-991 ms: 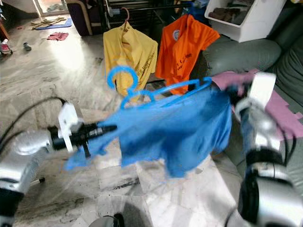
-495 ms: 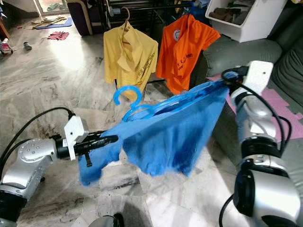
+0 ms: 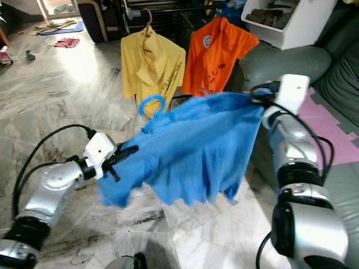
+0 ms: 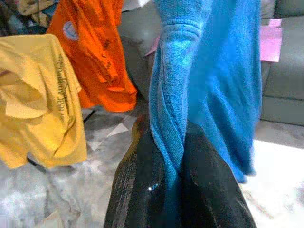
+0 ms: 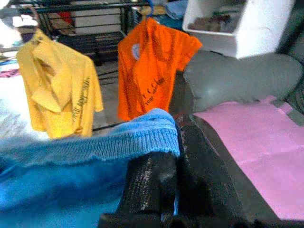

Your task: Hang hanger

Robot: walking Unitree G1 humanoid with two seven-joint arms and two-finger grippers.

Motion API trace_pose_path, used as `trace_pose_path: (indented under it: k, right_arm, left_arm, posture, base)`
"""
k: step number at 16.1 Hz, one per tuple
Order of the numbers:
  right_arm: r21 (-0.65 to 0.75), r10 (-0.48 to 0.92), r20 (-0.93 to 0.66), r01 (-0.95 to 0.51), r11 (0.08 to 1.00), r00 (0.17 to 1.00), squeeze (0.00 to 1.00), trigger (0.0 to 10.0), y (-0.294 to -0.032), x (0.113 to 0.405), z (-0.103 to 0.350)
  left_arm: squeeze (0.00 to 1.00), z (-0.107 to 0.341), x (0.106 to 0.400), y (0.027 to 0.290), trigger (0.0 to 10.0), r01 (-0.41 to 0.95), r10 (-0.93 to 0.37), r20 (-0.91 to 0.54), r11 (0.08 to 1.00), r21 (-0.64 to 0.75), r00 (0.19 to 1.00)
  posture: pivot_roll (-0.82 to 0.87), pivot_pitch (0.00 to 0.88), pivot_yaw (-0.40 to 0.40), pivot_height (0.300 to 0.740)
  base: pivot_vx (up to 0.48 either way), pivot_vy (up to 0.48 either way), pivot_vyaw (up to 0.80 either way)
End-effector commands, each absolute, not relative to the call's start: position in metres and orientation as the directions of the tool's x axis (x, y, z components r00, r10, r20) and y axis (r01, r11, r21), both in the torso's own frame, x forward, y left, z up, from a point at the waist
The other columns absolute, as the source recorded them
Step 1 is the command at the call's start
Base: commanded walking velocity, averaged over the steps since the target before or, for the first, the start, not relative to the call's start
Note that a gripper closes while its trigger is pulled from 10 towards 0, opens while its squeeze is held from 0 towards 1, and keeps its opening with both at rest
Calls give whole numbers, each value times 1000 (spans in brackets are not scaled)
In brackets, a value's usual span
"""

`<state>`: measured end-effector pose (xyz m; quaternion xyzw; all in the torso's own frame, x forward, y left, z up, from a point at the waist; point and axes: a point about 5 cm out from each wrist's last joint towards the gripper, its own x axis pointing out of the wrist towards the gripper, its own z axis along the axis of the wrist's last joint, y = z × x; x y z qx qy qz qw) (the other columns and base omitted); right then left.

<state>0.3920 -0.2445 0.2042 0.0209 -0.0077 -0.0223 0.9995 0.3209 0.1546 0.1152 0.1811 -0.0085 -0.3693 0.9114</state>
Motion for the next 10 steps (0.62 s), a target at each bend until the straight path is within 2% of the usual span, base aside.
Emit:
trace_pose_path:
  k: [1, 6, 7, 9, 10]
  right_arm:
    - [29, -27, 54, 26, 999, 998, 0, 0, -242, 392, 214]
    - [53, 42, 61, -45, 998, 997, 0, 0, -216, 395, 206]
    - [64, 76, 63, -80, 995, 995, 0, 0, -204, 395, 202]
    - [65, 137, 66, -141, 988, 988, 0, 0, -188, 393, 197]
    - [75, 218, 55, -221, 972, 975, 0, 0, -172, 390, 191]
  left_arm:
    - [0, 112, 323, 159, 0, 640, -638, -133, 690, 338, 758]
    - [0, 102, 319, 123, 0, 655, -660, -102, 691, 306, 744]
    - [0, 101, 316, 108, 0, 660, -667, -90, 694, 287, 740]
    - [0, 100, 315, 95, 0, 663, -668, -91, 693, 284, 738]
    - [0, 99, 316, 88, 0, 646, -650, -92, 711, 279, 755]
  posture:
    - [-6, 82, -42, 740]
    - [-8, 81, -42, 740]
    - [-9, 82, -41, 740]
    - [-6, 83, -42, 740]
    - [-4, 82, -42, 740]
  base:
    - [0, 0, 0]
    - [0, 0, 0]
    - [0, 0, 0]
    - [0, 0, 0]
    - [0, 0, 0]
